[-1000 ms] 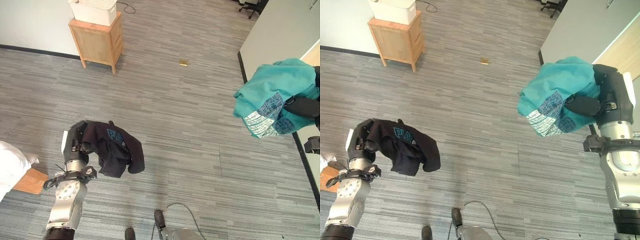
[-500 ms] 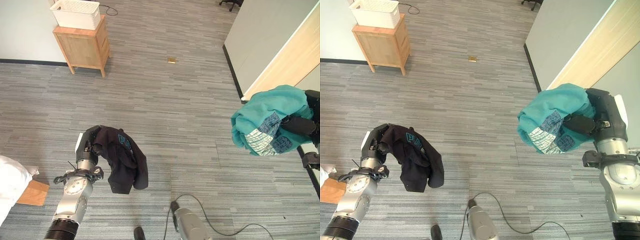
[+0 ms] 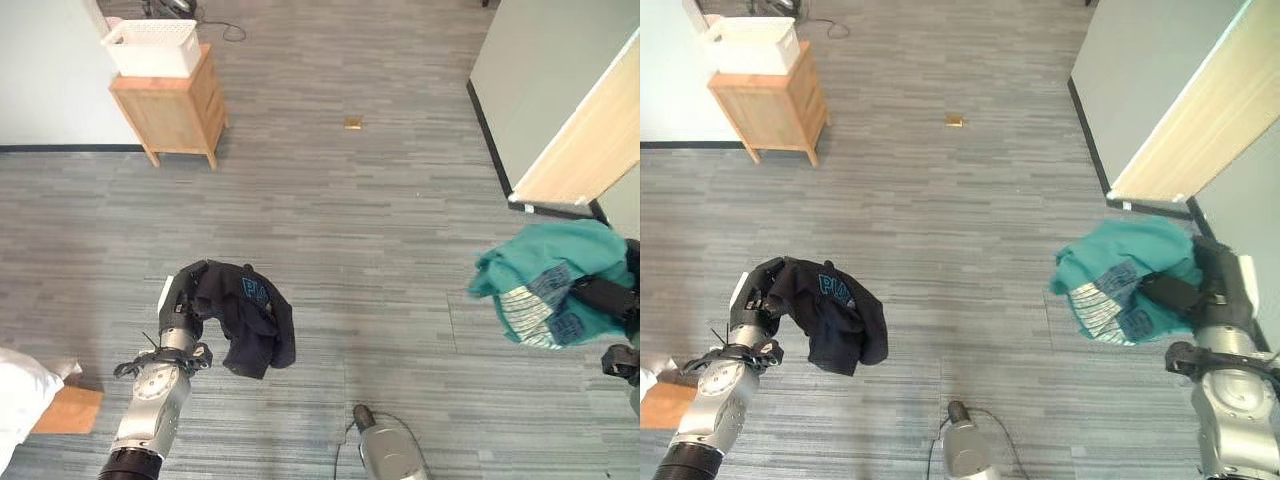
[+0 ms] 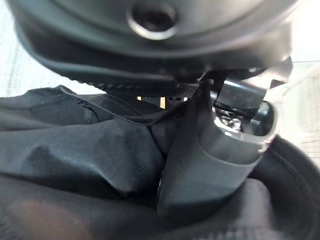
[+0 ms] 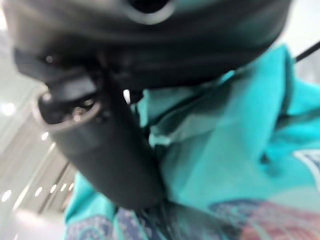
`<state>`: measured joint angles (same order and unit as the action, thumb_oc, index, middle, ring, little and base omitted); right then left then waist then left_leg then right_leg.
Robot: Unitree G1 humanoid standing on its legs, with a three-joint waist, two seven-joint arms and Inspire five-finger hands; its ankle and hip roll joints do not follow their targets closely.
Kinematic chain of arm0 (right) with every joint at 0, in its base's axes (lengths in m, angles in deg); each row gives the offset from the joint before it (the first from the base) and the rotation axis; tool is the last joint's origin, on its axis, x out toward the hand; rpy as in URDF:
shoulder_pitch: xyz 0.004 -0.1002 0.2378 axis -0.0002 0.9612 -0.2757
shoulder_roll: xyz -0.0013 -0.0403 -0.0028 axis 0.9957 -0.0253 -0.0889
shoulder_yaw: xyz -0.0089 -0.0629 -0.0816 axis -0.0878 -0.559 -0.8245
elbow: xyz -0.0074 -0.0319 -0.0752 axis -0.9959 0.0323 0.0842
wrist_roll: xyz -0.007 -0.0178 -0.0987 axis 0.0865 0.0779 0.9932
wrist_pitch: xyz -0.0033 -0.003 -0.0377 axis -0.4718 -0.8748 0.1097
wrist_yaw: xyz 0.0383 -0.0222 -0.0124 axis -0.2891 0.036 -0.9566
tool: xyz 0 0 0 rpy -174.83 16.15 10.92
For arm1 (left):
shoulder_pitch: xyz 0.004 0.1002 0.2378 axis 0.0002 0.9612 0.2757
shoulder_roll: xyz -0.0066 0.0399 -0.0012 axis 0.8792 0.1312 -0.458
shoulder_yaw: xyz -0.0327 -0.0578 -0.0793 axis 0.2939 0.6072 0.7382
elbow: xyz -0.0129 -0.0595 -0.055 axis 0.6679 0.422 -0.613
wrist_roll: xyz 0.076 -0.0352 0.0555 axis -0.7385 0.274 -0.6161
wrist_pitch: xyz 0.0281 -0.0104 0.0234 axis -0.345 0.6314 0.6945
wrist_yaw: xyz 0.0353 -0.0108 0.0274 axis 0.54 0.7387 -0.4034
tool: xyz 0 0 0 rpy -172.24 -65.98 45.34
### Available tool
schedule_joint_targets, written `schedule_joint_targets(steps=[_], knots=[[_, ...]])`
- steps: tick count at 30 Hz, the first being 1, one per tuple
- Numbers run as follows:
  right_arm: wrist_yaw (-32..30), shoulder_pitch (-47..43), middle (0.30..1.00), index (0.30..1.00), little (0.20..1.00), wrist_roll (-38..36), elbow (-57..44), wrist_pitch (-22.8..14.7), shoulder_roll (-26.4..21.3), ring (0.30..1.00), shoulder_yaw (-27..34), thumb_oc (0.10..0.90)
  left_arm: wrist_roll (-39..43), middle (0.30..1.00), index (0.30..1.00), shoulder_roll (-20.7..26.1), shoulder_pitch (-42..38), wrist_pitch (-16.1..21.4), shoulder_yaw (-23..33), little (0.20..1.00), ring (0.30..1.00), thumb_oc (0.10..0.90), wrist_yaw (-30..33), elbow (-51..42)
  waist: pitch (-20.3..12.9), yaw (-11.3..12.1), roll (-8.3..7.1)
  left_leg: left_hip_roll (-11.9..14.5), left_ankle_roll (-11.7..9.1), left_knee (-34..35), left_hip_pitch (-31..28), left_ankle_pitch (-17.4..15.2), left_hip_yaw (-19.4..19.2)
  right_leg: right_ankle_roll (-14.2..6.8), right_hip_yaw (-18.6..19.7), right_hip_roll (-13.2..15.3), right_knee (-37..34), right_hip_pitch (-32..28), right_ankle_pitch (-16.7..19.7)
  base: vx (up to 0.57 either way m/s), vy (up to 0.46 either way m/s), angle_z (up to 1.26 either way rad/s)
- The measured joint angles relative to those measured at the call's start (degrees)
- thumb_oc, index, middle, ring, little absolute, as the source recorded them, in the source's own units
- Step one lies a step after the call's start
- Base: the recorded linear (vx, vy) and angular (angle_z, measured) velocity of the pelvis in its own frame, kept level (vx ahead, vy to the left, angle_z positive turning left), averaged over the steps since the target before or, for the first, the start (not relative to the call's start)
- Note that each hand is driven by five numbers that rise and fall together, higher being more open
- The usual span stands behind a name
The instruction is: Pick up bed clothes into laundry basket.
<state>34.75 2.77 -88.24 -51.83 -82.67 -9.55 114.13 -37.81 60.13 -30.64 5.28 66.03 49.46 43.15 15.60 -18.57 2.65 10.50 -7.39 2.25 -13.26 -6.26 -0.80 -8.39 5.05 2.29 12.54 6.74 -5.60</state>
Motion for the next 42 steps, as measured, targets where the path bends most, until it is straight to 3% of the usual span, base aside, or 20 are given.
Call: schedule_joint_targets(steps=[2, 3, 4, 5, 7, 9, 11, 13, 14, 15, 17, 21, 24, 27, 29, 31, 33, 36, 37, 42], knots=[[0.45, 1.34, 0.3, 0.3, 0.3, -0.03, -0.67, -0.52, 0.27, 0.3, 0.78, 0.4, 0.1, 0.3, 0.3, -1.56, 0.22, 0.09, -0.14, 0.3, 0.3, 0.4, -0.09, 0.39, -0.55, 0.05, -0.23, 0.0, -0.63, -5.44, 2.87, -0.15, 0.03, 0.93, -0.2, 0.04, -0.92, -0.6, -0.12, 0.28, -0.457, 0.05], [0.54, 0.64, 0.3, 0.3, 0.3, -0.46, -0.51, -0.65, 1.53, 0.3, 0.94, 0.4, 0.46, 0.3, 0.3, -2.14, -0.02, 0.09, 0.13, 0.3, 0.3, 0.4, -0.26, 1.11, -0.65, 0.53, -1.62, 0.08, -2.4, -15.46, 7.79, -1.82, -0.24, 2.53, -0.37, 0.67, 0.49, 0.77, -0.36, 0.2, -0.467, -0.09], [0.86, 0.5, 0.3, 0.3, 0.3, -1.28, -0.61, -0.77, 1.33, 0.3, 0.32, 0.4, 1.6, 0.3, 0.3, -2.72, -0.15, -0.01, 0.19, 0.3, 0.3, 0.4, -0.1, 1.91, -0.65, 1.92, -1.88, -0.2, -2.5, -26.73, 14.12, -1.34, 1.28, 4.46, -0.11, -1.28, 5.19, 1.53, -4.52, 0.19, -0.462, -0.19], [1.06, 0.54, 0.3, 0.3, 0.3, -1.52, -0.83, -0.72, 1.34, 0.3, 0.35, 0.4, 2.08, 0.3, 0.3, -2.62, -0.33, 0.03, 0.21, 0.3, 0.3, 0.4, -0.08, 1.98, -0.51, 2.16, -2.9, 0.07, -2.08, -32.52, 16.62, -0.34, 1.03, 6.11, -0.12, -1.29, 6.3, 1.97, -5.42, 0.13, -0.397, -0.26], [1.39, -0.67, 0.3, 0.3, 0.3, -2.95, -1.05, -0.78, 1.46, 0.3, -0.55, 0.4, 2.5, 0.3, 0.3, -3.04, 0.03, -0.14, 0.18, 0.3, 0.3, 0.4, 0.38, 3.04, 0.1, 4.0, -3.88, 0.22, -2.42, -36.81, 18.32, 7.22, 2.01, 8.34, 0.1, -2.11, 6.61, 0.06, -5.41, 0.18, -0.287, -0.12], [1.39, -1.86, 0.3, 0.3, 0.3, -3.27, -1.4, -0.77, 1.46, 0.3, -0.92, 0.4, 2.58, 0.3, 0.3, -3.03, 0.08, -0.06, 0.29, 0.3, 0.3, 0.4, 0.92, 2.39, 0.74, 4.69, -5.24, 0.51, -1.95, -41.74, 19.62, 7.62, 0.71, 8.39, 0.44, -1.69, 5.92, -1.32, -5.05, 0.22, -0.113, 0.03], [0.67, -2.52, 0.3, 0.3, 0.3, -5.18, -2.69, -0.87, 1.96, 0.3, -1.38, 0.4, 2.65, 0.3, 0.3, -2.93, -0.53, 0.07, 0.13, 0.3, 0.3, 0.4, 0.93, 2.05, 1.15, 5.52, -5.81, 0.57, -0.46, -38.82, 21.04, 5.83, -4.31, 10.43, 0.03, -2.04, 2.01, -4.16, -3.65, 0.29, 0.02, 0.13], [0.72, -3.23, 0.3, 0.3, 0.3, -5.63, -3.18, -0.98, 2.3, 0.3, -1.67, 0.4, 2.66, 0.3, 0.3, -2.94, -0.61, 0.07, -0.23, 0.3, 0.3, 0.4, 0.89, 2.01, 0.99, 5.41, -5.45, -1.06, -0.51, -28.33, 20.54, 4.51, -5.81, 9.98, -0.84, -2.38, -1.73, -5.91, -1.73, 0.26, 0.033, 0.08], [0.65, -3.74, 0.3, 0.3, 0.3, -5.64, -3.25, -1.05, 2.44, 0.3, -2.23, 0.4, 2.63, 0.3, 0.3, -2.68, -0.47, 0.09, -0.3, 0.3, 0.3, 0.4, 0.91, 1.95, 1.04, 6.1, -5.13, -3.27, -0.2, -24.43, 21.59, 4.13, -5.52, 10.02, 0.2, -3.25, -3.03, -6.62, -1.49, 0.32, 0.013, -0.25], [0.43, -3.99, 0.3, 0.3, 0.3, -5.63, -3.2, -1.08, 2.43, 0.3, -2.74, 0.4, 2.6, 0.3, 0.3, -2.71, -0.1, 0.11, -0.4, 0.3, 0.3, 0.4, 0.91, 2.02, 1.03, 7.32, -5.05, -6.45, 0.39, -15.04, 20.16, 4.14, -1.02, 9.66, 0.89, -3.3, -5.84, -7.83, 0.27, 0.29, -0.012, -0.49], [0.48, -4.82, 0.3, 0.3, 0.3, -5.54, -3.08, -1.08, 2.81, 0.3, -4.67, 0.4, 2.14, 0.3, 0.3, -2.37, 1.18, 0.1, -0.27, 0.3, 0.3, 0.4, 1.43, 2.06, 0.82, 9.36, -4.02, -9.18, 1.59, -8.69, 20.5, 5.42, -0.05, 10.55, 2.93, -5.23, -10.22, -10.35, 1.99, 0.25, 0.004, -0.63], [0.71, -3.93, 0.3, 0.3, 0.3, -5.55, -5.11, -1.05, 4.79, 0.3, -5.64, 0.4, 2.1, 0.3, 0.3, -2.32, 3.39, 0.07, -0.15, 0.3, 0.3, 0.4, 1.9, 1.88, 0.37, 8.35, -2.98, -10.45, 4.59, -8.63, 19.68, 6.57, -0.92, 11.32, 4.59, -7.36, -13.53, -13.61, 2.52, 0.26, 0.123, -0.3], [0.28, -4.46, 0.3, 0.3, 0.3, -5.54, -5.08, -1.08, 5.04, 0.3, -5.19, 0.4, 2.06, 0.3, 0.3, -2.2, 3.26, 0.07, -0.12, 0.3, 0.3, 0.4, 2.01, 1.66, 0.19, 7.92, -2.59, -10.93, 6.2, -0.17, 14.45, 7.92, -3.06, 10.98, 7.13, -7.07, -14.5, -13.99, 2.39, 0.15, 0.098, -0.42], [-0.1, -4.38, 0.3, 0.3, 0.3, -5.5, -5.08, -1.09, 5.64, 0.3, -5.12, 0.4, 2.04, 0.3, 0.3, -2.14, 3.14, 0.07, -0.11, 0.3, 0.3, 0.4, 2.12, 1.41, 0.24, 7.61, -2.47, -11.6, 7.04, 2.79, 12.15, 12.87, -3.73, 10.16, 9.35, -6.53, -14.5, -14.07, 1.94, 0.14, 0.077, -0.35], [-0.65, -4.48, 0.3, 0.3, 0.3, -5.5, -5.0, -1.09, 7.67, 0.3, -5.54, 0.4, 1.92, 0.3, 0.3, -2.12, 3.31, 0.06, -0.06, 0.3, 0.3, 0.4, 2.36, 1.36, 0.85, 7.71, -1.61, -11.0, 8.03, 2.79, 10.63, 12.86, -5.3, 8.86, 10.14, -7.4, -9.49, -12.47, 1.21, 0.09, 0.029, -0.52], [-0.46, -4.51, 0.3, 0.3, 0.3, -5.34, -5.14, -1.1, 7.84, 0.3, -6.35, 0.4, 1.51, 0.3, 0.3, -2.18, 3.14, 0.09, 0.47, 0.3, 0.3, 0.4, 2.91, 0.97, 1.72, 8.49, 0.19, -9.84, 9.27, 2.71, 9.99, 12.34, -5.65, 6.72, 10.87, -7.46, -3.13, -7.29, -2.83, 0.03, -0.021, -0.57], [-0.57, -4.35, 0.3, 0.3, 0.3, -5.27, -5.31, -1.14, 8.37, 0.3, -6.36, 0.4, 1.04, 0.3, 0.3, -2.36, 1.92, 0.08, 2.21, 0.3, 0.3, 0.4, 3.47, 0.82, 2.11, 8.01, 0.78, -10.7, 9.45, 2.73, 10.6, 12.1, -5.85, 5.77, 11.35, -3.89, -7.24, -3.69, -1.16, 0.06, -0.044, -0.11], [-0.85, -2.12, 0.3, 0.3, 0.3, -5.06, -5.36, -0.97, 11.43, 0.3, -6.11, 0.4, -0.16, 0.3, 0.3, -2.3, 0.74, 0.1, 6.11, 0.3, 0.3, 0.4, 4.71, -0.51, 2.37, 7.26, -0.96, -11.6, 8.16, 2.76, 10.34, 11.25, -4.34, 3.2, 12.29, -0.75, -15.93, -2.9, 9.91, 0.06, -0.04, 0.34], [-0.85, -1.83, 0.3, 0.3, 0.3, -5.07, -5.3, -0.92, 12.22, 0.3, -6.11, 0.4, -0.14, 0.3, 0.3, -2.78, 1.24, 0.35, 7.08, 0.3, 0.3, 0.4, 5.17, -0.97, 2.48, 7.39, -1.1, -11.42, 7.35, 2.83, 9.73, 10.58, -4.31, 4.05, 11.72, -0.93, -16.21, -3.36, 14.58, 0.04, -0.027, 0.28], [-0.87, -1.56, 0.3, 0.3, 0.3, -5.35, -5.4, -0.97, 15.12, 0.3, -6.04, 0.4, -0.16, 0.3, 0.3, -6.31, 4.97, 0.49, 9.77, 0.3, 0.3, 0.4, 6.73, -5.03, 2.33, 8.31, -0.23, -9.03, 5.93, 3.09, 8.72, 9.83, -5.18, 4.87, 10.75, -3.51, -17.68, -5.14, 15.15, 0.04, -0.018, 0.02]])
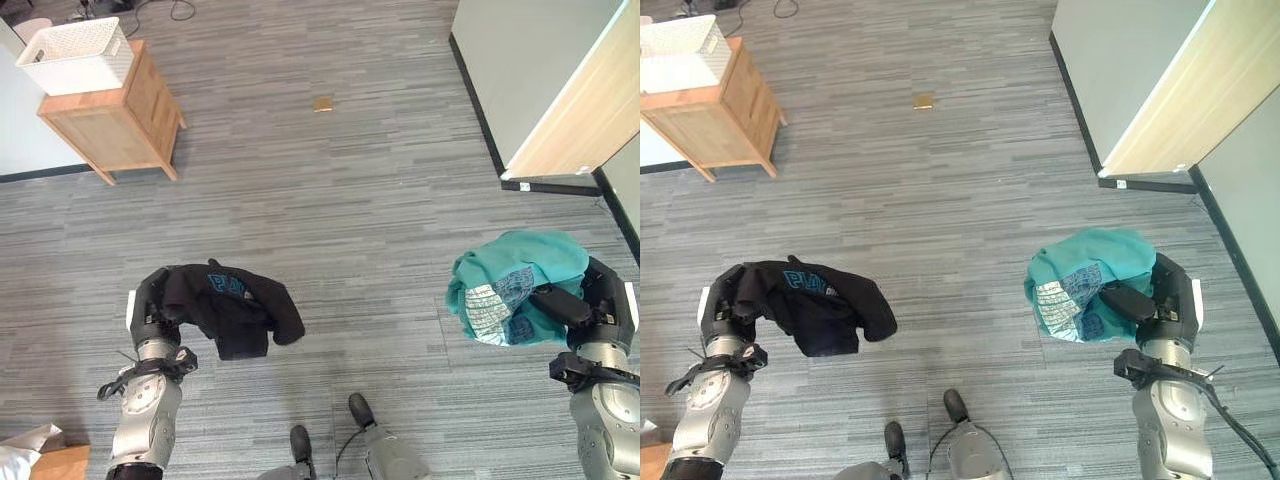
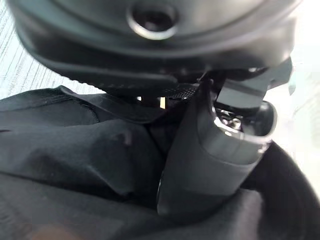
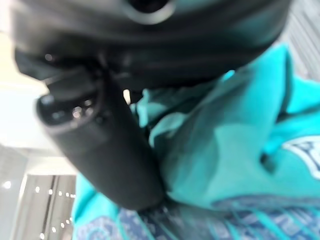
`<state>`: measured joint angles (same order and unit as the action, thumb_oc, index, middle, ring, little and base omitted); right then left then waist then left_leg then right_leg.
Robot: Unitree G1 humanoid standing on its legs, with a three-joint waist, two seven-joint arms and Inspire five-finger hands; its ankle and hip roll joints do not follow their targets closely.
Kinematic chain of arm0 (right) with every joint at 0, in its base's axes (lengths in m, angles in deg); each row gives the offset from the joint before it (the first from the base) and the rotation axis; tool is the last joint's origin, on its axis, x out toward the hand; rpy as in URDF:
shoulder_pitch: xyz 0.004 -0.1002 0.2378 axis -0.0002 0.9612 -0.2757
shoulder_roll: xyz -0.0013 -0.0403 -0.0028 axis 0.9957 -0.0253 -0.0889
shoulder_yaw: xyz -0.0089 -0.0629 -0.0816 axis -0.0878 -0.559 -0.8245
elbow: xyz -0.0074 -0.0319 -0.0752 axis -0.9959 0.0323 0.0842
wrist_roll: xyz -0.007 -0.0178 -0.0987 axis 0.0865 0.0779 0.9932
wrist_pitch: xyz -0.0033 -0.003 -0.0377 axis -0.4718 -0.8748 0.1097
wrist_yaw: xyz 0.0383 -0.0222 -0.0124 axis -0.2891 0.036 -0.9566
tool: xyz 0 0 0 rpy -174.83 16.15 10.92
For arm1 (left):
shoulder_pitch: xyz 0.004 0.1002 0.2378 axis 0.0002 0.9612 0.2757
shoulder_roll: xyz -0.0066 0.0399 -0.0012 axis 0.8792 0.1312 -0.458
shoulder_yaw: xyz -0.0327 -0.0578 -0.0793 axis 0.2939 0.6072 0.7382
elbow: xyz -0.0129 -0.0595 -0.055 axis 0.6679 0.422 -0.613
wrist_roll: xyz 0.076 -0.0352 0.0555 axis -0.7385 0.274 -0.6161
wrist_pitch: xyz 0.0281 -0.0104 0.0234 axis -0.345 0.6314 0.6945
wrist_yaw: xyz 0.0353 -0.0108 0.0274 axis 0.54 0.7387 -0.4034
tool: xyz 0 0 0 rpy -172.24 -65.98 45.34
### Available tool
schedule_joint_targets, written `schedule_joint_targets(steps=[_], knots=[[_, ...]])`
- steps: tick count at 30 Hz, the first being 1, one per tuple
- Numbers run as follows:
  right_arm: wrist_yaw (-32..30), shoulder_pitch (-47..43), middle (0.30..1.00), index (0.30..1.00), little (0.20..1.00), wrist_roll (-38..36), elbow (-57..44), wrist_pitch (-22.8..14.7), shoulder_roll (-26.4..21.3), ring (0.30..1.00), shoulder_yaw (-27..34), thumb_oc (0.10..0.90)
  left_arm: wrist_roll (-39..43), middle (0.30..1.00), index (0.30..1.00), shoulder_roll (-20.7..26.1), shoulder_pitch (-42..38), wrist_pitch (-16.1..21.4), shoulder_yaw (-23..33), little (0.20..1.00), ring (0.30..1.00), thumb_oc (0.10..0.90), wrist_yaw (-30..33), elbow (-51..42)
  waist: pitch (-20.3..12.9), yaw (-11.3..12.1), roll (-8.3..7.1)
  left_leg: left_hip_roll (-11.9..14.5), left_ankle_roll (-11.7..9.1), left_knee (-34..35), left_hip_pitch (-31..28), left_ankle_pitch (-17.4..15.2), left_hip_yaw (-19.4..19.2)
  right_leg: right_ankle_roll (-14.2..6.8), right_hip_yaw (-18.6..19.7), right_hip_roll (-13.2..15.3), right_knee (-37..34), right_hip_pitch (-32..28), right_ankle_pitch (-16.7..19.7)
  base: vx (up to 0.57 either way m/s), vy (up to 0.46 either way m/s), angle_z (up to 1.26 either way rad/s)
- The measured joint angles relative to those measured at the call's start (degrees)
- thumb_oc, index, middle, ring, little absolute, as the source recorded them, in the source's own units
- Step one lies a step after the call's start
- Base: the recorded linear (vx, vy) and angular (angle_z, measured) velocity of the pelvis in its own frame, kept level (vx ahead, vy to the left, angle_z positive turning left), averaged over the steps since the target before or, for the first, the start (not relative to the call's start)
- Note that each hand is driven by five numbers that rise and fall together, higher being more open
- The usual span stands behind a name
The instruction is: Pick up bed clothes into laundry basket.
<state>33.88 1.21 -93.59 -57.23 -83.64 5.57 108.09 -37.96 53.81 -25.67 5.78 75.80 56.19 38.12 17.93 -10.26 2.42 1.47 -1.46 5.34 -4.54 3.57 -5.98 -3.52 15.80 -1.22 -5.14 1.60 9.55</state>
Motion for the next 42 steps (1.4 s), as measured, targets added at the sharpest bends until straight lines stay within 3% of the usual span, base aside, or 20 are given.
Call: schedule_joint_targets(steps=[3, 4, 6, 11, 15, 20, 24, 25, 27, 29, 31, 32, 33, 35, 36, 37, 39, 40, 41, 42], knots=[[-0.01, -0.1, 0.3, 0.3, 0.3, -0.01, -0.51, -0.02, 2.12, 0.3, 0.3, 0.4, -0.03, 0.3, 0.3, -0.77, 1.61, -0.02, -0.02, 0.3, 0.3, 0.4, 0.07, -0.21, 0.0, -0.13, 0.0, 0.82, -0.95, 0.02, -0.99, -0.58, -0.05, 0.39, -0.12, -0.76, -0.02, -0.9, -0.36, 0.02, -0.006, 0.0], [-0.53, 0.9, 0.3, 0.3, 0.3, 0.06, -1.42, -0.02, 3.02, 0.3, 0.88, 0.4, -0.11, 0.3, 0.3, -0.83, 1.4, -0.03, 0.02, 0.3, 0.3, 0.4, 0.35, -1.51, -0.06, -0.53, 0.1, -0.12, -0.9, 0.01, -0.88, -1.01, -0.03, 0.44, -0.41, 0.57, -0.03, -0.94, -0.48, 0.05, 0.028, 0.12], [0.09, 1.3, 0.3, 0.3, 0.3, -2.82, 0.85, -1.03, 5.18, 0.3, -0.28, 0.4, -3.15, 0.3, 0.3, 1.94, 0.71, -0.5, -2.27, 0.3, 0.3, 0.4, -0.27, 0.72, -1.65, -1.36, -0.13, 0.6, -1.16, 0.04, 0.4, -2.31, -0.01, 0.18, -2.37, 0.32, 0.1, -0.11, -0.59, 0.05, 0.049, 0.25], [0.15, 0.68, 0.3, 0.3, 0.3, -4.01, 3.33, 1.71, 6.5, 0.3, -8.73, 0.4, -4.97, 0.3, 0.3, 6.55, -0.28, -2.91, -3.75, 0.3, 0.3, 0.4, -1.97, 1.29, -3.47, -0.17, -4.48, 1.7, -1.74, 0.01, 0.8, -2.45, -2.85, -0.18, -1.78, -0.61, 0.03, 1.18, -0.25, 0.04, 0.011, -0.17], [-0.01, -3.95, 0.3, 0.3, 0.3, -3.97, 3.2, 1.82, 2.67, 0.3, -10.6, 0.4, -4.93, 0.3, 0.3, 11.41, -6.67, -2.76, -4.06, 0.3, 0.3, 0.4, -0.57, 1.12, -4.73, 0.21, -8.29, 1.95, -1.81, 0.03, 1.11, -2.47, -2.52, -0.11, -3.02, -0.58, 0.05, 1.0, 0.18, 0.05, 0.018, 0.14], [-0.2, -11.05, 0.3, 0.3, 0.3, -3.84, 1.52, 0.01, 0.51, 0.3, -12.0, 0.4, -3.49, 0.3, 0.3, 12.4, -9.72, -0.9, -4.22, 0.3, 0.3, 0.4, 0.58, 0.55, -6.01, 1.68, -10.26, 1.74, -1.81, 0.03, 1.74, -3.01, -1.44, -0.42, -4.51, -0.37, 0.08, 1.02, 0.6, 0.09, 0.089, 0.08], [0.44, -11.21, 0.3, 0.3, 0.3, -2.73, 0.34, -0.02, 0.66, 0.3, -13.51, 0.4, -2.08, 0.3, 0.3, 12.51, -9.01, -0.91, -5.6, 0.3, 0.3, 0.4, 0.58, 1.28, -5.87, 3.35, -9.76, 1.8, -1.15, 0.04, 1.94, -3.74, -0.76, -0.89, -4.72, -0.54, 1.65, 2.05, 0.96, 0.12, 0.147, 0.12], [0.94, -10.86, 0.3, 0.3, 0.3, -2.14, 0.34, 0.04, 0.65, 0.3, -13.6, 0.4, -2.09, 0.3, 0.3, 12.56, -8.36, -0.94, -5.92, 0.3, 0.3, 0.4, 0.41, 1.37, -5.28, 3.32, -8.84, 1.99, -0.93, 0.04, 2.23, -3.92, -0.18, -0.9, -4.76, -0.79, 3.36, 2.9, 0.97, 0.21, 0.185, 0.2], [1.54, -9.95, 0.3, 0.3, 0.3, -2.16, 0.33, 0.11, 0.87, 0.3, -13.17, 0.4, -2.16, 0.3, 0.3, 12.31, -7.27, -1.11, -6.37, 0.3, 0.3, 0.4, -0.09, 1.43, -3.09, 2.83, -5.08, 2.85, 1.41, -0.35, 2.58, -5.66, 1.64, -1.84, -4.79, -2.55, 14.49, 8.68, 0.39, 0.27, 0.164, 0.31], [1.66, -7.13, 0.3, 0.3, 0.3, -2.16, 0.43, 0.73, 0.69, 0.3, -12.15, 0.4, -2.17, 0.3, 0.3, 11.47, -6.87, -1.62, -6.7, 0.3, 0.3, 0.4, -1.1, 1.28, -1.01, 1.16, -1.4, 3.78, 2.08, -0.35, 1.68, -4.87, 3.64, -3.15, -7.04, -3.46, 27.66, 14.73, -0.93, 0.28, 0.059, 0.53], [1.81, -3.95, 0.3, 0.3, 0.3, -2.14, 0.38, 0.81, 0.88, 0.3, -11.74, 0.4, -2.21, 0.3, 0.3, 11.06, -5.53, -1.6, -6.51, 0.3, 0.3, 0.4, -1.12, 0.92, -0.99, 0.83, 0.14, 3.63, 3.19, -0.34, 1.12, -5.55, 4.05, -2.99, -7.76, -2.89, 33.15, 18.35, -5.32, 0.42, 0.013, 0.33], [1.84, -2.37, 0.3, 0.3, 0.3, -2.15, 0.43, 1.05, 1.06, 0.3, -11.47, 0.4, -2.21, 0.3, 0.3, 11.08, -5.2, -1.59, -6.13, 0.3, 0.3, 0.4, -1.02, 0.91, -1.1, 0.23, 0.31, 3.24, 3.62, -0.63, 0.98, -6.42, 4.43, -3.17, -7.76, -2.25, 33.73, 20.17, -6.21, 0.51, -0.003, 0.39], [2.35, -0.64, 0.3, 0.3, 0.3, -2.22, 0.37, 0.99, 3.18, 0.3, -10.03, 0.4, -2.1, 0.3, 0.3, 10.29, -5.23, -1.57, -5.26, 0.3, 0.3, 0.4, -0.68, 0.83, -0.87, -0.41, 0.85, 3.33, 3.95, -2.69, 2.18, -7.92, 6.08, -3.3, -7.45, -2.73, 31.82, 21.76, -10.53, 0.57, -0.066, 0.47], [2.44, 1.02, 0.3, 0.3, 0.3, -2.37, 0.4, 1.22, 4.4, 0.3, -9.24, 0.4, -2.09, 0.3, 0.3, 10.19, -5.29, -1.56, -5.13, 0.3, 0.3, 0.4, -0.76, 0.73, -0.85, -1.45, 1.1, 3.43, 4.03, -3.43, 2.57, -8.31, 8.45, -3.93, -6.97, -2.83, 25.97, 21.76, -10.97, 0.64, -0.135, 0.59], [2.73, 3.81, 0.3, 0.3, 0.3, -2.46, 0.87, 1.25, 5.33, 0.3, -8.38, 0.4, -1.65, 0.3, 0.3, 8.14, -5.98, -1.58, -5.19, 0.3, 0.3, 0.4, -0.85, 1.34, -0.98, -3.45, 0.75, 3.28, 3.63, -5.63, 2.85, -11.32, 11.44, -4.46, -4.63, -4.06, 17.46, 22.56, -12.27, 0.61, -0.158, 0.85], [2.66, 5.1, 0.3, 0.3, 0.3, -2.52, 0.93, 1.34, 5.69, 0.3, -7.88, 0.4, -1.4, 0.3, 0.3, 7.54, -6.06, -1.58, -5.78, 0.3, 0.3, 0.4, -1.04, 1.31, -1.06, -4.26, 0.64, 3.32, 3.19, -5.78, 2.37, -11.68, 12.76, -4.24, -4.65, -3.96, 12.75, 21.9, -11.93, 0.75, -0.325, 1.08], [2.68, 10.13, 0.3, 0.3, 0.3, -2.33, 1.59, 0.96, 5.93, 0.3, -6.29, 0.4, -0.32, 0.3, 0.3, 4.38, -5.79, -1.49, -8.06, 0.3, 0.3, 0.4, -1.79, 1.29, -1.97, -7.11, 1.01, 4.98, 1.5, -5.36, -0.38, -14.49, 16.1, -3.19, -7.53, -3.7, 11.13, 21.58, -12.14, 0.49, -0.248, 1.49], [2.79, 14.32, 0.3, 0.3, 0.3, -2.25, 2.79, 0.87, 6.43, 0.3, -5.21, 0.4, 0.05, 0.3, 0.3, 4.19, -5.71, -1.57, -10.85, 0.3, 0.3, 0.4, -2.82, 2.47, -4.37, -9.96, -2.2, 3.14, -4.08, -11.01, -1.26, -16.58, 15.97, -4.15, -8.44, 0.59, 12.2, 18.15, -11.99, 0.33, -0.223, 1.5], [2.79, 14.05, 0.3, 0.3, 0.3, -2.04, 4.9, 0.83, 5.94, 0.3, -5.11, 0.4, 0.14, 0.3, 0.3, 3.4, -5.14, -1.53, -11.07, 0.3, 0.3, 0.4, -3.23, 2.56, -4.5, -9.76, -1.93, 4.13, -5.79, -13.46, -2.41, -18.6, 15.58, -1.58, -9.87, -0.59, 14.92, 18.53, -7.46, 0.64, -0.479, 0.63], [2.55, 11.79, 0.3, 0.3, 0.3, -1.92, 8.35, 1.02, 5.31, 0.3, -4.67, 0.4, 0.49, 0.3, 0.3, 1.92, -3.56, -1.5, -10.94, 0.3, 0.3, 0.4, -3.41, 2.61, -5.52, -8.77, -0.04, 5.59, -9.27, -24.06, -0.71, -21.17, 15.58, 0.88, -10.79, -3.45, 18.08, 18.02, -8.36, 0.62, -0.471, -0.23]])
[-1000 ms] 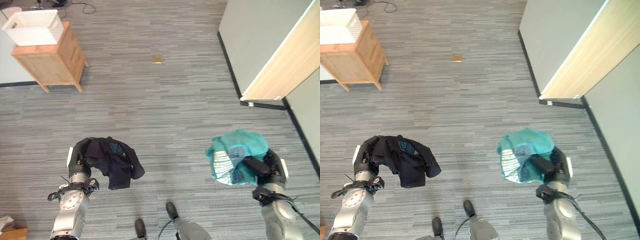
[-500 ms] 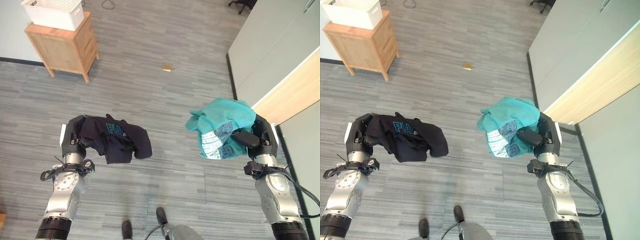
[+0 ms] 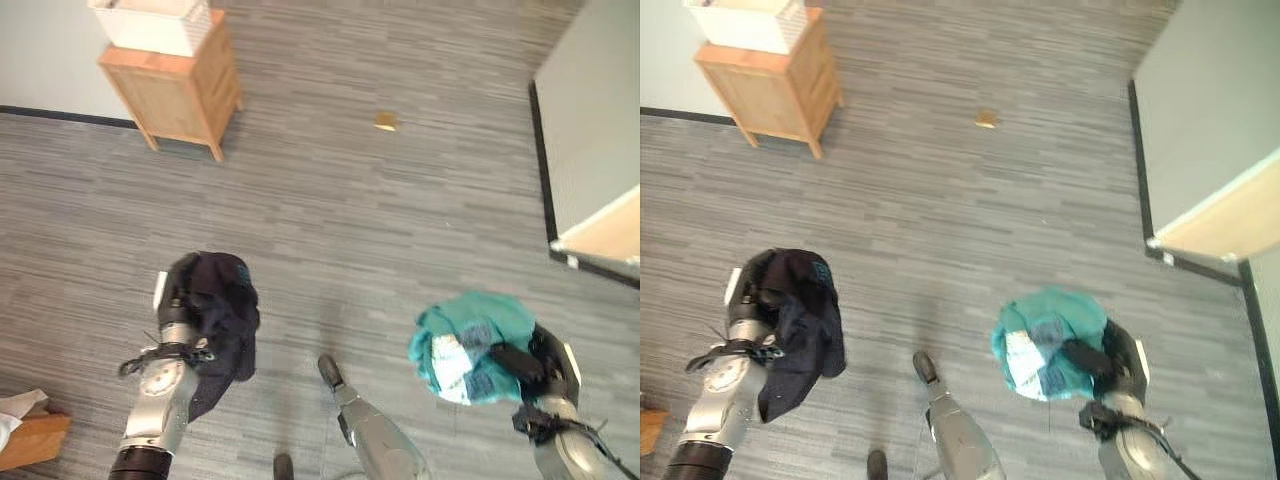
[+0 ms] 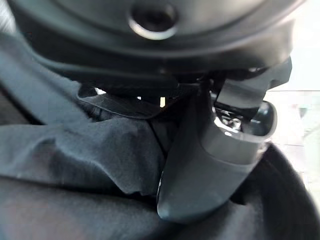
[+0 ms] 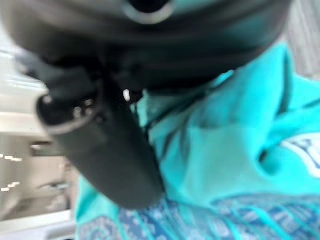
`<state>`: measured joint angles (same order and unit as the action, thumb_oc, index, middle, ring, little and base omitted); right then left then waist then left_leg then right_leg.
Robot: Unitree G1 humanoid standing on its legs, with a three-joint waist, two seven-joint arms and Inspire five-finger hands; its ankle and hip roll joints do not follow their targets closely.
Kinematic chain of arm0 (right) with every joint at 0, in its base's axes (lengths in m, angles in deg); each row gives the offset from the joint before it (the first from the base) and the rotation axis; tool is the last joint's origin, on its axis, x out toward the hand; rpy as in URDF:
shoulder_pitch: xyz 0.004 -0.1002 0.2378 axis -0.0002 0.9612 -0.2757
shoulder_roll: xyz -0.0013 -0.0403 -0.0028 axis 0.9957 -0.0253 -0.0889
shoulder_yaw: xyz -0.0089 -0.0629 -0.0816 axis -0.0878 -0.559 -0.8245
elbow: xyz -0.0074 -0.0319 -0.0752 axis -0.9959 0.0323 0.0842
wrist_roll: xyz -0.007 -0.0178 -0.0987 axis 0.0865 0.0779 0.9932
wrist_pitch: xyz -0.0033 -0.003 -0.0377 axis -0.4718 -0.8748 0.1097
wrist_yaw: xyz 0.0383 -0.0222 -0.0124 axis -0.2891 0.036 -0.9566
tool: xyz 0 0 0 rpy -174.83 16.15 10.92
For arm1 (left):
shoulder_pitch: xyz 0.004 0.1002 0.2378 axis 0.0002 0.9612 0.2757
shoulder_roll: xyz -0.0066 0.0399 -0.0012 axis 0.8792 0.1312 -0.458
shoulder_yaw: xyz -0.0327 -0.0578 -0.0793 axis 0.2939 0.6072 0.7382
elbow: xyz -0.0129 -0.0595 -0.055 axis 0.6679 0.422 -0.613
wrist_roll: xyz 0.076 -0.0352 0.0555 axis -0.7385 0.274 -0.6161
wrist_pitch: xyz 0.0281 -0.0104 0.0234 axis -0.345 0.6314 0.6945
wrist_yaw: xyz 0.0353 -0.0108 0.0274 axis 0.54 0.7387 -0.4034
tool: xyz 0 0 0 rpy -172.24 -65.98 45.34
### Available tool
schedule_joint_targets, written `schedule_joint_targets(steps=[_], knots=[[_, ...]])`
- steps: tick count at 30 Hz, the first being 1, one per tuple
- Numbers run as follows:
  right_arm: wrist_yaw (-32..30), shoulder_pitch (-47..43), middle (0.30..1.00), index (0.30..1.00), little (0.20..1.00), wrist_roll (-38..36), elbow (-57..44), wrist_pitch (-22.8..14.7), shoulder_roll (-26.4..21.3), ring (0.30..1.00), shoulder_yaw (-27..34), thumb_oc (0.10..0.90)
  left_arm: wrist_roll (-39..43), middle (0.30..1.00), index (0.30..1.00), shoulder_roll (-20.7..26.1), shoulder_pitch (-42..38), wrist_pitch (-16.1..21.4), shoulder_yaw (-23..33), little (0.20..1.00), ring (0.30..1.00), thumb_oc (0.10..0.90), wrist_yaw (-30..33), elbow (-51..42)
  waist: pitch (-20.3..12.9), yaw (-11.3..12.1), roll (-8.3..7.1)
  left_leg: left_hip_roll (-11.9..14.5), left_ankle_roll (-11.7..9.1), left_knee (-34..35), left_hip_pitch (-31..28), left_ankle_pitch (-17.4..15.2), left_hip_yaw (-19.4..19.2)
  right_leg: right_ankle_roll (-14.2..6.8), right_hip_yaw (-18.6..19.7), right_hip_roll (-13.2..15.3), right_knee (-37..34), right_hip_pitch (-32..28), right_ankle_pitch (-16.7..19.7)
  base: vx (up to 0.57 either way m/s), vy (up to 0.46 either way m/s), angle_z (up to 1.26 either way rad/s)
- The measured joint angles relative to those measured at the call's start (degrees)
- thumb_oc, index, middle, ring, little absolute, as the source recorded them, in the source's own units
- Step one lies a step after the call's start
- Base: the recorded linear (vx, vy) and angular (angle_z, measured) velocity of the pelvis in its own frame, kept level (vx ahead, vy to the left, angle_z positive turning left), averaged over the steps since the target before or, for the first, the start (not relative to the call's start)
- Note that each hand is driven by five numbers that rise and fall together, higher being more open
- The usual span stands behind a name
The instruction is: Pick up bed clothes into laundry basket.
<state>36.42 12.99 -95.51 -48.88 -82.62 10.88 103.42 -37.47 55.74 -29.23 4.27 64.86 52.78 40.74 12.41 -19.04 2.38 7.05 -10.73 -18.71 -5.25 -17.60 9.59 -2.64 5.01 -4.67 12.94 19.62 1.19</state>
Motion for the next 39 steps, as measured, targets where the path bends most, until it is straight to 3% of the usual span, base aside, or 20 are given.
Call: schedule_joint_targets(steps=[1, 3, 4, 5, 7, 9, 10, 12, 13, 15, 16, 17, 19, 22, 24, 26, 30, 32, 36, 39], knots=[[-0.01, -1.85, 0.3, 0.3, 0.3, -0.16, 1.3, 0.01, -0.25, 0.3, 0.6, 0.4, 0.92, 0.3, 0.3, -1.07, -0.24, -0.12, 0.21, 0.3, 0.3, 0.4, 0.02, 0.18, -0.06, -0.25, 1.38, 0.73, -1.3, -8.69, 4.74, 1.43, 0.21, -0.04, -1.12, -1.08, -0.37, -1.29, -1.69, 0.67, -0.559, -0.21], [-0.43, -2.06, 0.3, 0.3, 0.3, -0.71, 1.39, 0.06, 0.31, 0.3, 2.87, 0.4, 3.04, 0.3, 0.3, -3.51, -1.58, 0.84, 0.49, 0.3, 0.3, 0.4, -0.01, 0.37, -0.17, 0.33, 0.37, -0.13, -1.67, -31.96, 15.43, 7.83, -2.69, 5.36, -3.29, -0.24, 4.7, -2.36, -4.12, 0.47, -0.51, 0.11], [-0.94, -3.75, 0.3, 0.3, 0.3, -2.05, 1.11, -0.84, -0.5, 0.3, 3.17, 0.4, 4.44, 0.3, 0.3, -4.87, -2.09, 1.01, 0.21, 0.3, 0.3, 0.4, 0.52, 1.25, 0.02, 0.9, -0.19, -0.74, 0.21, -35.14, 19.75, 15.41, -4.55, 8.98, -2.85, -0.44, 3.63, -6.72, -7.11, 0.74, -0.491, 0.04], [-2.32, -4.33, 0.3, 0.3, 0.3, -2.48, 1.09, -1.0, -0.21, 0.3, 5.08, 0.4, 5.0, 0.3, 0.3, -5.56, -4.02, 1.5, -0.93, 0.3, 0.3, 0.4, 0.47, 1.5, 0.36, 2.71, -0.75, -0.33, 2.46, -40.78, 24.62, 16.21, -9.5, 8.43, -2.16, -0.08, 2.46, -9.84, -7.12, 0.57, -0.304, -0.07], [-4.01, -7.22, 0.3, 0.3, 0.3, -3.47, 1.0, -1.21, -0.75, 0.3, 5.15, 0.4, 5.77, 0.3, 0.3, -5.22, -5.05, 2.14, -1.45, 0.3, 0.3, 0.4, 0.47, 1.28, 2.02, 5.41, -4.13, -1.37, 5.56, -32.91, 27.97, 14.74, -16.64, 9.36, 0.37, 1.39, -1.32, -16.33, -7.05, 0.58, -0.133, -0.34], [-4.42, -11.28, 0.3, 0.3, 0.3, -3.65, 0.54, -1.97, -1.56, 0.3, 3.85, 0.4, 6.36, 0.3, 0.3, -3.97, -4.17, 2.35, -1.22, 0.3, 0.3, 0.4, 1.26, 1.03, 1.71, 6.68, -4.78, -0.4, 6.88, -23.02, 31.98, 15.1, -20.31, 6.28, 0.87, 1.19, -4.86, -21.2, -9.3, 0.96, -0.056, -0.41], [-4.69, -11.96, 0.3, 0.3, 0.3, -3.7, -1.1, -2.47, -3.05, 0.3, 2.61, 0.4, 6.38, 0.3, 0.3, -3.52, -4.05, 2.51, -1.3, 0.3, 0.3, 0.4, 1.4, 0.98, 1.2, 7.89, -4.32, 0.26, 7.81, -5.95, 30.64, 16.52, -25.53, 6.76, 1.66, -0.2, -8.49, -25.55, -8.37, 0.84, -0.037, -0.26], [-5.4, -13.04, 0.3, 0.3, 0.3, -3.29, -1.18, -3.09, -3.98, 0.3, 0.23, 0.4, 6.35, 0.3, 0.3, -1.85, -3.57, 2.72, -1.99, 0.3, 0.3, 0.4, 1.35, 1.0, 0.64, 8.27, -4.75, -2.25, 7.2, 3.68, 30.34, 16.88, -24.97, 5.83, 3.4, -0.64, -11.59, -29.35, -9.06, 0.72, -0.097, -0.44], [-4.63, -15.87, 0.3, 0.3, 0.3, -1.97, 0.0, -3.36, -5.65, 0.3, -3.58, 0.4, 6.25, 0.3, 0.3, -1.2, -1.48, 3.09, -1.65, 0.3, 0.3, 0.4, 1.45, 0.73, -0.67, 10.86, -5.2, -7.4, 8.92, 18.14, 29.0, 16.21, -22.1, 4.08, 7.77, -1.04, -12.29, -32.18, -9.93, 1.21, -0.152, -0.99], [-3.26, -16.86, 0.3, 0.3, 0.3, -1.15, -0.53, -2.74, -5.25, 0.3, -5.29, 0.4, 6.24, 0.3, 0.3, -2.03, 0.42, 3.22, -0.09, 0.3, 0.3, 0.4, 1.74, 0.55, -0.93, 13.19, -4.81, -9.2, 12.82, 14.64, 29.6, 16.37, -26.15, 3.96, 10.15, -2.37, -13.83, -37.48, -10.43, 1.02, -0.113, -0.99], [-2.0, -14.38, 0.3, 0.3, 0.3, -0.37, -2.35, -2.21, -4.68, 0.3, -6.24, 0.4, 6.28, 0.3, 0.3, -3.36, 2.77, 3.11, 1.26, 0.3, 0.3, 0.4, 2.21, 0.51, -1.68, 13.51, -3.72, -9.29, 17.57, 10.0, 27.21, 16.1, -29.31, 3.32, 12.28, -4.77, -10.63, -40.68, -12.07, 0.76, -0.073, -0.37], [-1.06, -11.27, 0.3, 0.3, 0.3, 0.28, -3.64, -2.54, -4.11, 0.3, -7.13, 0.4, 5.92, 0.3, 0.3, -2.78, 4.04, 2.99, 0.92, 0.3, 0.3, 0.4, 2.45, 0.8, -3.18, 13.49, -3.82, -10.58, 22.37, 10.53, 24.68, 21.87, -25.94, 3.13, 11.63, -6.39, -5.13, -41.29, -12.64, 0.76, -0.07, -0.21], [0.21, -7.47, 0.3, 0.3, 0.3, 1.9, -3.69, -0.68, -2.32, 0.3, -8.93, 0.4, 4.48, 0.3, 0.3, -1.35, 5.86, 2.52, 1.2, 0.3, 0.3, 0.4, 3.05, 0.79, -5.88, 15.9, -7.92, -11.84, 23.45, 12.33, 21.24, 23.96, -25.7, -0.16, 9.45, -4.85, 18.72, -32.17, -15.1, 0.53, -0.021, -0.79], [1.09, -7.14, 0.3, 0.3, 0.3, 3.13, -6.39, -0.16, -3.07, 0.3, -8.15, 0.4, 3.65, 0.3, 0.3, -2.07, 3.81, 1.82, 0.92, 0.3, 0.3, 0.4, 3.79, 0.15, -1.73, 12.56, -3.44, -12.86, 20.67, 14.63, 13.57, 20.05, -22.57, 1.04, 0.92, 1.57, 40.59, -17.73, -16.55, 0.85, -0.042, -0.43], [1.34, -7.18, 0.3, 0.3, 0.3, 4.35, -7.67, 1.25, -3.2, 0.3, -7.96, 0.4, 3.38, 0.3, 0.3, -2.6, -1.13, 1.73, 1.02, 0.3, 0.3, 0.4, 3.69, -0.09, 2.93, 10.61, -0.09, -10.65, 19.68, 19.43, 6.26, 19.93, -20.47, 3.4, -0.63, 1.96, 41.05, -7.22, -20.15, 0.49, -0.123, 0.24], [1.6, -7.2, 0.3, 0.3, 0.3, 4.72, -7.56, 1.83, -3.35, 0.3, -8.74, 0.4, 3.36, 0.3, 0.3, -2.57, -4.03, 2.02, 1.11, 0.3, 0.3, 0.4, 3.44, -0.2, 4.07, 8.7, 0.1, -9.48, 19.17, 21.22, 1.82, 19.07, -16.84, 2.38, 0.93, 2.79, 33.43, 0.07, -19.91, 0.69, -0.346, 0.59], [1.49, -7.24, 0.3, 0.3, 0.3, 4.79, -7.44, 1.77, -4.6, 0.3, -10.19, 0.4, 3.31, 0.3, 0.3, -2.19, -7.73, 3.2, 0.71, 0.3, 0.3, 0.4, 2.33, -1.2, 3.6, 4.93, -3.27, -8.68, 12.07, 18.95, -2.75, 12.63, -6.36, -3.7, 14.92, 7.02, -1.26, 1.47, -4.56, 0.49, -0.397, 1.3], [1.45, -8.21, 0.3, 0.3, 0.3, 4.76, -5.8, 1.75, -4.84, 0.3, -9.64, 0.4, 3.44, 0.3, 0.3, -3.63, -9.2, 3.86, -1.84, 0.3, 0.3, 0.4, 2.72, 0.74, 3.95, 3.95, -2.99, -6.11, 8.69, 13.47, -2.04, 9.63, -3.12, -5.4, 14.44, 6.89, -4.42, -3.76, 7.71, 0.25, -0.447, 1.79], [2.22, -14.14, 0.3, 0.3, 0.3, 4.69, -3.55, 1.96, -10.38, 0.3, -10.11, 0.4, 2.76, 0.3, 0.3, -6.29, -5.71, 3.69, -3.43, 0.3, 0.3, 0.4, 2.2, -1.27, 4.79, 8.11, -3.53, 0.04, 2.05, -5.21, 2.58, 15.0, -4.35, 4.02, 4.98, 2.83, 5.87, -7.36, -1.57, 0.14, -0.584, 1.11], [0.89, -17.45, 0.3, 0.3, 0.3, 3.73, -3.92, 1.19, -10.4, 0.3, -7.66, 0.4, 4.06, 0.3, 0.3, -8.13, -6.38, 3.59, -4.39, 0.3, 0.3, 0.4, 2.58, -1.17, 5.85, 7.44, -6.21, 1.45, 3.27, -11.56, 9.43, 17.65, -12.01, 6.63, -3.38, 4.81, 5.41, -10.96, -4.1, 0.1, -0.396, 1.48]])
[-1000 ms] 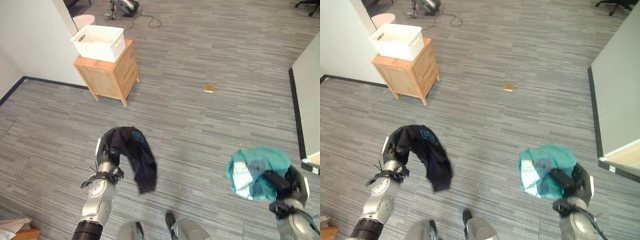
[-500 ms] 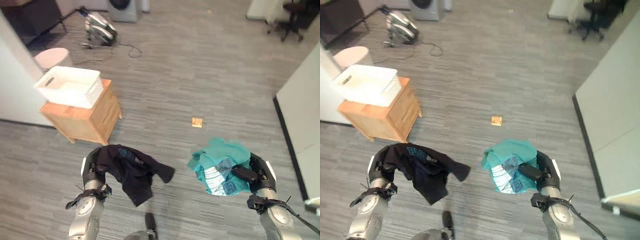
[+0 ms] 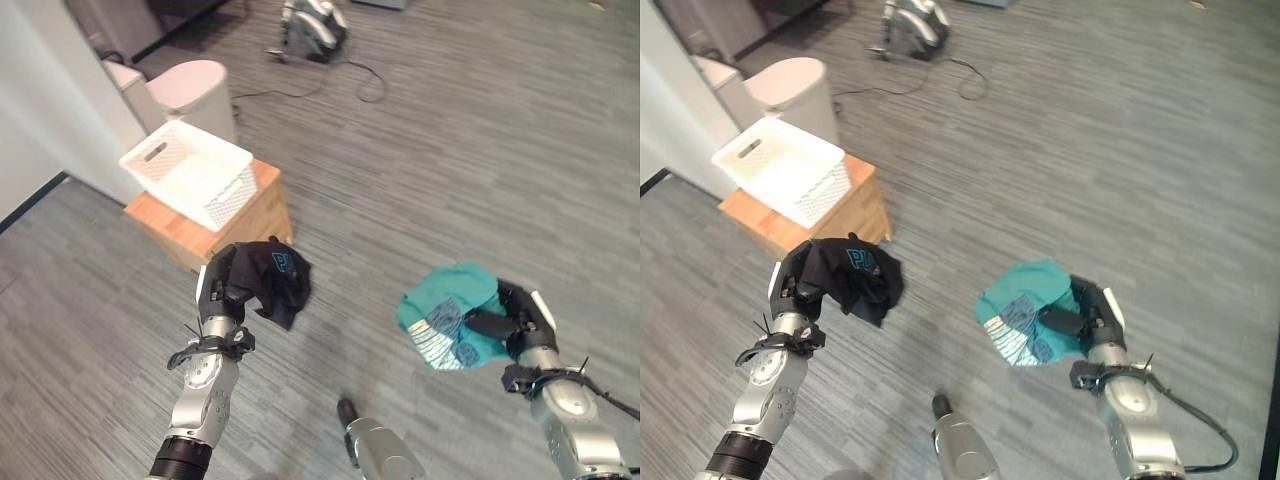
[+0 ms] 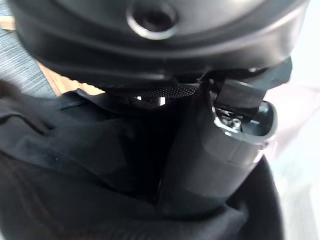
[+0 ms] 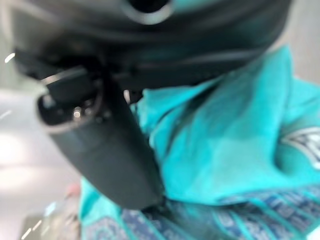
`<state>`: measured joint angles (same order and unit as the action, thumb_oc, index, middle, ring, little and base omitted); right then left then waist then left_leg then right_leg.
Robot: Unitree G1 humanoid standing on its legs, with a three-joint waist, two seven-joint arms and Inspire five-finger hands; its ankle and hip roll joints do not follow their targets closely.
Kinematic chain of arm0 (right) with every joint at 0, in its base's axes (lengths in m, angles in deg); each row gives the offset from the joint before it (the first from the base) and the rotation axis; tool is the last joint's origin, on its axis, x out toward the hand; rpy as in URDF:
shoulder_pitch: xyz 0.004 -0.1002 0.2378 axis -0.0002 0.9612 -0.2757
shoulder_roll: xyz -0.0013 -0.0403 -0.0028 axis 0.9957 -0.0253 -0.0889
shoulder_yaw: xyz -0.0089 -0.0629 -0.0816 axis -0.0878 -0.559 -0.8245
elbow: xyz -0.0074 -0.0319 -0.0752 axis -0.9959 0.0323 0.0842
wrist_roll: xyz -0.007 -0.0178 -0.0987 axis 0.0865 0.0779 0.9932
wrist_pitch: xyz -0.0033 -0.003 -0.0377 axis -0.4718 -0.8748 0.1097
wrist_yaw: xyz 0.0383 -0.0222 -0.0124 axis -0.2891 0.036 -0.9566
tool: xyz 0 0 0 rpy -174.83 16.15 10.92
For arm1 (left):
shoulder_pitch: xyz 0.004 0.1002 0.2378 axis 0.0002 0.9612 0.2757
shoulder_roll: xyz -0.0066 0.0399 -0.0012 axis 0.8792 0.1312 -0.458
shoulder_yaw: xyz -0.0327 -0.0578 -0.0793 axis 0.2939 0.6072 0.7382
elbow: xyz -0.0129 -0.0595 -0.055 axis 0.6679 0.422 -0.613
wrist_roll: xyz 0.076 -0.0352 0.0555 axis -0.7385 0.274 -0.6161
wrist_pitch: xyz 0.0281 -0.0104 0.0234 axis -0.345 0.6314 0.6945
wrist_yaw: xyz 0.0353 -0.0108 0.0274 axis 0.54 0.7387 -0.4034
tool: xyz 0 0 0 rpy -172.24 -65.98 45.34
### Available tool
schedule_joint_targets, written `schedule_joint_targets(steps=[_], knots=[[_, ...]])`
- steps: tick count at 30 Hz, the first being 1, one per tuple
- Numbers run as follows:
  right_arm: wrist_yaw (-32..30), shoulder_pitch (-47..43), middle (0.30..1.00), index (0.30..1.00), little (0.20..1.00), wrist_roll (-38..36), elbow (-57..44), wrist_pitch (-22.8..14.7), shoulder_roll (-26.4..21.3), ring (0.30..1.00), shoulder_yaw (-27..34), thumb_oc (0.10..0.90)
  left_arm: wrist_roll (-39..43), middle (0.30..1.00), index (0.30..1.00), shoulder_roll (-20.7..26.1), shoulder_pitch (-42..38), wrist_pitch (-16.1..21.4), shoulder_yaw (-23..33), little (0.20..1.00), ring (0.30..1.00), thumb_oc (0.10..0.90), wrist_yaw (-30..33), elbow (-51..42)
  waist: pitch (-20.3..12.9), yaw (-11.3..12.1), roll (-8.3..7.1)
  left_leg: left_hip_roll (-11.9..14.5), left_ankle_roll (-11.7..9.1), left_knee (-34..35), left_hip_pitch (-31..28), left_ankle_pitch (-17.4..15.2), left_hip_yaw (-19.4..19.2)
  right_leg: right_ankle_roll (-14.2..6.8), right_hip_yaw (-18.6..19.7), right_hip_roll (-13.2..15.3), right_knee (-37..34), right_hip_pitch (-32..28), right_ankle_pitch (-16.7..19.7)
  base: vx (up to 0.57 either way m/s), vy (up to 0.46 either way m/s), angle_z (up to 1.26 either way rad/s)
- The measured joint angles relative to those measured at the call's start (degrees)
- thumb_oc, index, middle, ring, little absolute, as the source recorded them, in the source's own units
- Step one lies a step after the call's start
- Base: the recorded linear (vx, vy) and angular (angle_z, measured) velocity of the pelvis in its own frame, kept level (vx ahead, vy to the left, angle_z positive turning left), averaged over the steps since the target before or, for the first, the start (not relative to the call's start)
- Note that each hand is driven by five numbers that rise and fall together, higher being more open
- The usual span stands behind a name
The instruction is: Pick up bed clothes into laundry basket.
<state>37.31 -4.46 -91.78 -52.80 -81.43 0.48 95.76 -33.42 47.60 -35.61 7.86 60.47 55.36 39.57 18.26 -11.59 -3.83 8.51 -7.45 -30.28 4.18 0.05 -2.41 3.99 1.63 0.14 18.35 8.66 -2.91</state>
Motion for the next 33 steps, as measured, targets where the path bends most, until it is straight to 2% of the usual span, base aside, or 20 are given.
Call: schedule_joint_targets(steps=[1, 2, 3, 4, 5, 6, 7, 8, 10, 12, 14, 15, 16, 17, 23, 24, 25, 26, 28, 33], knots=[[-0.66, -0.42, 0.3, 0.3, 0.3, -0.78, -1.6, -0.34, 0.44, 0.3, 0.86, 0.4, 0.06, 0.3, 0.3, -0.99, 0.11, 0.03, -0.59, 0.3, 0.3, 0.4, 0.42, -0.1, 0.03, -1.03, -0.45, 1.45, 0.27, 0.91, 1.52, -0.26, -8.11, 0.3, -3.08, 0.29, -2.51, -1.93, 0.78, 0.04, -0.267, 1.18], [-0.94, -0.57, 0.3, 0.3, 0.3, -1.08, -2.2, -0.59, 0.43, 0.3, 0.85, 0.4, 0.06, 0.3, 0.3, -1.12, 0.19, 0.03, -1.01, 0.3, 0.3, 0.4, 0.42, -0.22, 0.04, -1.12, -0.62, 1.37, 0.4, 1.83, 1.75, -0.35, -9.5, 0.33, -3.64, 0.31, -3.29, -2.31, 0.92, 0.02, -0.171, 1.01], [-1.18, -1.98, 0.3, 0.3, 0.3, -1.54, -4.47, -1.02, 0.7, 0.3, -0.15, 0.4, -0.1, 0.3, 0.3, -0.84, 0.22, 0.02, -1.62, 0.3, 0.3, 0.4, 0.6, -0.39, -0.05, -0.05, -0.58, -0.53, 0.72, 3.85, 2.93, -0.33, -14.04, -2.27, -7.09, 0.37, -5.57, -3.65, 0.6, 0.04, -0.219, 0.66], [-1.14, -1.5, 0.3, 0.3, 0.3, -1.66, -5.3, -1.67, 1.06, 0.3, -0.52, 0.4, -0.11, 0.3, 0.3, -1.33, 0.14, 0.01, -1.9, 0.3, 0.3, 0.4, 1.34, -0.37, 0.2, -1.89, -0.16, -0.6, 1.12, 4.84, 2.83, -0.21, -14.76, -8.42, -7.67, 0.21, -4.73, -3.54, 0.95, 0.0, -0.067, 0.91], [-1.05, -1.94, 0.3, 0.3, 0.3, -1.95, -8.12, -2.1, -0.84, 0.3, -1.56, 0.4, -0.36, 0.3, 0.3, -3.79, 0.16, 0.02, -1.42, 0.3, 0.3, 0.4, 2.26, -1.09, 0.76, -2.45, 4.81, 2.74, 3.47, 6.35, 4.15, 0.14, -14.42, -9.02, 1.09, -3.65, 6.23, 2.02, -1.33, -0.03, -0.061, 1.07], [-0.84, -1.07, 0.3, 0.3, 0.3, -1.97, -10.42, -2.23, -1.87, 0.3, -2.01, 0.4, -0.86, 0.3, 0.3, -3.92, 0.2, 0.17, -1.66, 0.3, 0.3, 0.4, 2.93, -2.12, -0.53, -3.58, 3.26, 1.9, 2.7, 6.8, 4.05, -0.67, -16.25, -4.2, 6.98, 0.46, 5.71, 1.93, -2.82, -0.03, 0.022, 1.49], [-1.0, -1.32, 0.3, 0.3, 0.3, -2.08, -10.47, -3.08, -1.51, 0.3, -1.77, 0.4, -1.95, 0.3, 0.3, -3.88, -1.61, 0.21, -2.56, 0.3, 0.3, 0.4, 3.38, -1.49, 0.53, -4.98, 4.12, 2.55, 2.24, 8.1, 2.23, -1.43, -17.2, -4.59, 5.27, 1.23, 2.99, -0.88, -5.0, -0.01, 0.059, 1.19], [-1.45, -1.3, 0.3, 0.3, 0.3, -2.12, -10.32, -2.85, -1.17, 0.3, -1.83, 0.4, -2.8, 0.3, 0.3, -3.84, -1.77, 0.12, -3.12, 0.3, 0.3, 0.4, 3.48, -1.6, -0.25, -4.64, 5.28, 2.06, 2.26, 8.45, 1.81, -2.28, -18.39, -3.98, 3.73, 1.26, 1.99, -0.97, -4.29, 0.0, 0.05, 1.04], [-1.97, -1.23, 0.3, 0.3, 0.3, -2.12, -10.15, -2.87, -0.42, 0.3, -3.08, 0.4, -5.51, 0.3, 0.3, -3.16, -1.81, 0.12, -3.79, 0.3, 0.3, 0.4, 3.82, -3.6, -0.55, -4.86, 5.76, -2.04, 2.13, 17.03, -2.18, -2.68, -14.29, -3.68, 1.2, 0.67, -2.66, -3.02, -2.41, -0.01, 0.015, 0.73], [-1.65, -0.36, 0.3, 0.3, 0.3, -2.01, -10.29, -2.84, 0.04, 0.3, -3.73, 0.4, -6.8, 0.3, 0.3, -2.78, -1.82, 0.18, -3.75, 0.3, 0.3, 0.4, 3.82, -5.19, -1.03, -4.7, 6.47, -3.96, 4.6, 22.65, -7.1, -3.89, -14.2, -3.2, -0.99, -0.51, -4.88, -4.19, -1.36, -0.04, -0.008, 0.66], [-0.93, 0.32, 0.3, 0.3, 0.3, -1.94, -10.04, -2.94, 1.66, 0.3, -3.64, 0.4, -6.95, 0.3, 0.3, -0.61, -1.77, 0.37, -3.71, 0.3, 0.3, 0.4, 3.78, -5.56, -0.69, -4.75, 4.69, -4.55, 5.16, 26.15, -7.39, -1.6, -11.65, -3.57, -2.03, -0.29, -3.44, -4.23, -1.05, -0.13, -0.03, 0.64], [-0.77, 0.74, 0.3, 0.3, 0.3, -1.93, -9.82, -2.94, 2.09, 0.3, -3.66, 0.4, -6.95, 0.3, 0.3, -0.02, -1.3, 0.21, -3.65, 0.3, 0.3, 0.4, 3.9, -5.48, -0.75, -4.84, 4.55, -4.61, 5.33, 26.27, -7.34, -1.41, -10.71, -3.67, -0.13, -0.69, -3.1, -4.46, -1.05, -0.12, -0.037, 0.57], [-0.53, 1.01, 0.3, 0.3, 0.3, -1.98, -9.22, -2.95, 3.49, 0.3, -3.75, 0.4, -7.08, 0.3, 0.3, 1.59, 0.34, 0.28, -3.07, 0.3, 0.3, 0.4, 3.65, -5.79, -1.04, -4.72, 4.14, -4.79, 5.47, 26.8, -7.66, -1.12, -10.03, -4.41, 6.45, -1.86, -2.64, -4.36, -1.17, -0.1, -0.003, 0.14], [-0.48, 0.95, 0.3, 0.3, 0.3, -2.02, -8.32, -2.95, 4.19, 0.3, -4.49, 0.4, -7.49, 0.3, 0.3, 3.41, 2.28, 0.34, -1.95, 0.3, 0.3, 0.4, 3.61, -5.87, -1.54, -3.98, 3.6, -5.26, 4.92, 27.05, -8.27, -0.41, -10.62, -4.71, 7.94, -1.87, -4.26, -4.8, -1.32, -0.1, -0.002, -0.08], [0.77, 6.23, 0.3, 0.3, 0.3, -2.15, -7.92, -2.59, 4.84, 0.3, -3.08, 0.4, -7.86, 0.3, 0.3, 4.03, 12.35, 0.14, 6.7, 0.3, 0.3, 0.4, 3.79, -5.58, -1.71, -3.12, 3.52, -4.78, 4.99, 30.94, -9.89, 1.31, -10.66, -5.04, 7.98, -1.79, -12.61, -8.91, 2.18, -0.03, -0.035, 0.01], [1.25, 7.57, 0.3, 0.3, 0.3, -2.14, -7.93, -2.34, 4.86, 0.3, -2.0, 0.4, -7.82, 0.3, 0.3, 3.73, 14.2, 0.12, 7.41, 0.3, 0.3, 0.4, 3.63, -5.58, -1.71, -3.04, 3.52, -4.84, 5.0, 31.44, -10.0, 1.36, -10.43, -5.14, 7.83, -1.68, -13.62, -9.75, 2.49, -0.02, -0.042, 0.05], [1.81, 10.77, 0.3, 0.3, 0.3, -2.11, -7.95, -1.48, 5.73, 0.3, 2.45, 0.4, -7.79, 0.3, 0.3, 3.68, 17.95, -1.39, 7.43, 0.3, 0.3, 0.4, 2.48, -5.09, -2.84, -2.57, 2.43, -5.42, 5.0, 32.59, -11.57, 1.35, -9.45, -5.4, 6.59, -0.87, -16.62, -12.75, 2.76, -0.01, -0.026, 0.04], [1.78, 10.89, 0.3, 0.3, 0.3, -2.11, -7.87, -1.48, 5.87, 0.3, 2.5, 0.4, -7.79, 0.3, 0.3, 3.71, 17.88, -1.41, 7.42, 0.3, 0.3, 0.4, 2.45, -5.09, -2.84, -2.59, 2.42, -5.39, 5.0, 32.58, -11.57, 1.35, -9.47, -5.4, 6.54, -0.86, -16.64, -12.74, 2.76, 0.0, 0.018, 0.22], [-0.72, 13.09, 0.3, 0.3, 0.3, -1.85, -5.64, -2.22, 14.36, 0.3, 7.74, 0.4, -7.99, 0.3, 0.3, 6.41, 14.31, -3.92, 6.35, 0.3, 0.3, 0.4, -0.73, -2.72, -3.72, -2.92, 1.44, -5.27, 5.0, 31.56, -10.74, 1.3, -8.34, -5.18, 3.89, -0.72, -17.71, -13.12, 3.14, 0.01, 0.055, 0.37], [-3.58, 15.16, 0.3, 0.3, 0.3, -2.31, 1.15, -1.61, 16.5, 0.3, 8.02, 0.4, -9.06, 0.3, 0.3, 9.02, 13.47, -4.97, 6.52, 0.3, 0.3, 0.4, -1.42, -1.63, -4.24, -3.24, -0.23, -4.61, 4.76, 31.44, -10.97, 1.04, -9.75, -5.17, 4.89, -1.04, -18.79, -13.39, 3.84, 0.02, 0.045, -0.11]])
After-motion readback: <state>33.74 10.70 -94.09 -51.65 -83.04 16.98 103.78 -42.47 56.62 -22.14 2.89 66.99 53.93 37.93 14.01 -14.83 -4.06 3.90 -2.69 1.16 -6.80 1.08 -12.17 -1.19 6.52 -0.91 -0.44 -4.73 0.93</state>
